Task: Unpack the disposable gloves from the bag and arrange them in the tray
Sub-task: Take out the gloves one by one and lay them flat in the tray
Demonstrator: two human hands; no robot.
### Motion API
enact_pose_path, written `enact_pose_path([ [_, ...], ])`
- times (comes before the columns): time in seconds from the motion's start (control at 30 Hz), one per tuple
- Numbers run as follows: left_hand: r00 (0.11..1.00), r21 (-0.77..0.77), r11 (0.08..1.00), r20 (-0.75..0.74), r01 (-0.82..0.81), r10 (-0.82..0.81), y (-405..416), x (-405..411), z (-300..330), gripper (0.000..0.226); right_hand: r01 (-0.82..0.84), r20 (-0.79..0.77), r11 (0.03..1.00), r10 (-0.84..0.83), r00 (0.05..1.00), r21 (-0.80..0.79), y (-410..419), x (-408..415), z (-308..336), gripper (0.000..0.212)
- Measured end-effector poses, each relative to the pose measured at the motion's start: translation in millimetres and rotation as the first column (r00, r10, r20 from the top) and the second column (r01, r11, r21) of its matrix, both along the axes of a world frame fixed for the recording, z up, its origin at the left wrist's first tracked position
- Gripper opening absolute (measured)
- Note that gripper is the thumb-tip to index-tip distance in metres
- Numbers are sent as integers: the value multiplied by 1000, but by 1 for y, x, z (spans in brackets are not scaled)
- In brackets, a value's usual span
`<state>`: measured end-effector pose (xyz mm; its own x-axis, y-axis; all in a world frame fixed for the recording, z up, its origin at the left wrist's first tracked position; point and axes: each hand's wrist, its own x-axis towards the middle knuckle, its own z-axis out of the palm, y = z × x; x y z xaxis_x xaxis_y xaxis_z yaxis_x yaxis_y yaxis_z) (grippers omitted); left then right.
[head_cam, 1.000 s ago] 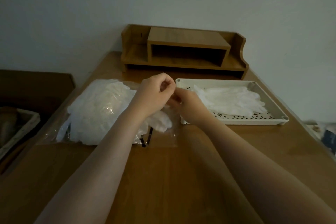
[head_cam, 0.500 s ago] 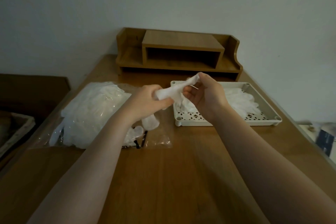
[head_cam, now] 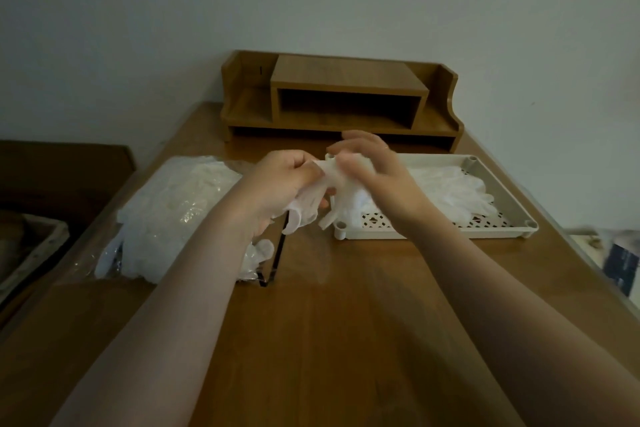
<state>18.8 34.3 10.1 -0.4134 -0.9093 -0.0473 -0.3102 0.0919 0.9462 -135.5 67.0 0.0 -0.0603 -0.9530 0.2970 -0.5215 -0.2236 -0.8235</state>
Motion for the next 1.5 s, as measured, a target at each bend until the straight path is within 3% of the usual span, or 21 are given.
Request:
enact_pose_path([
  [0.07,997,-73,996,69,-42,47,1,-2,1,18,-53,-327,988,3,945,-145,-2,0,-5,34],
  [0.1,996,-91,995,67,-51,57,3,-4,3,19,-70,-393,975,-20,919,-212,-3,0,-7,29],
  [0.2,990,-184,980,102,-78,98,6,-9,7,24,-38,-378,939,-100,921,-341,-1,2,-2,22],
  [0.3,992,-211,976,106,-51,75,4,-12,14,23,68,-268,948,-155,951,-310,0,-7,6,25],
  [0.4,984,-176,984,176,23,8,1,-14,21,17,155,-117,981,-168,979,-113,-2,-22,16,24],
  [0.53,981,-162,987,193,10,22,-8,-15,24,8,177,-77,983,-173,982,43,0,-48,26,16],
  [0.63,996,0,998,-65,-66,66,-15,-17,24,8,64,68,974,-80,994,217,2,-75,30,18],
  [0.73,948,175,984,-307,-37,90,-19,-26,24,13,-168,365,932,42,930,320,3,-100,29,18],
  [0.83,918,224,974,-382,-22,108,-21,-37,23,15,-325,557,885,94,825,332,3,-119,20,22],
  [0.93,944,181,981,-309,-62,117,-22,-51,19,14,-425,619,822,116,776,378,2,-137,10,22],
  [1.0,965,137,987,-235,-84,115,-24,-61,14,15,-382,563,815,83,822,437,-5,-152,4,27],
  [1.1,991,5,994,-77,-110,110,-29,-80,3,19,-188,346,862,15,938,472,-14,-173,2,18],
  [1.23,979,-223,972,164,-78,117,-42,-102,-13,19,-211,338,795,8,941,568,-18,-198,8,60],
  [1.3,940,-327,944,307,-41,147,-51,-114,-23,17,-91,177,755,-33,984,649,-29,-208,3,75],
  [1.4,851,-441,897,476,14,220,-63,-127,-40,18,168,-94,762,-141,986,625,-47,-210,-6,56],
  [1.5,778,-544,837,549,56,304,-70,-133,-53,24,233,-215,765,-126,968,601,-63,-214,-11,45],
])
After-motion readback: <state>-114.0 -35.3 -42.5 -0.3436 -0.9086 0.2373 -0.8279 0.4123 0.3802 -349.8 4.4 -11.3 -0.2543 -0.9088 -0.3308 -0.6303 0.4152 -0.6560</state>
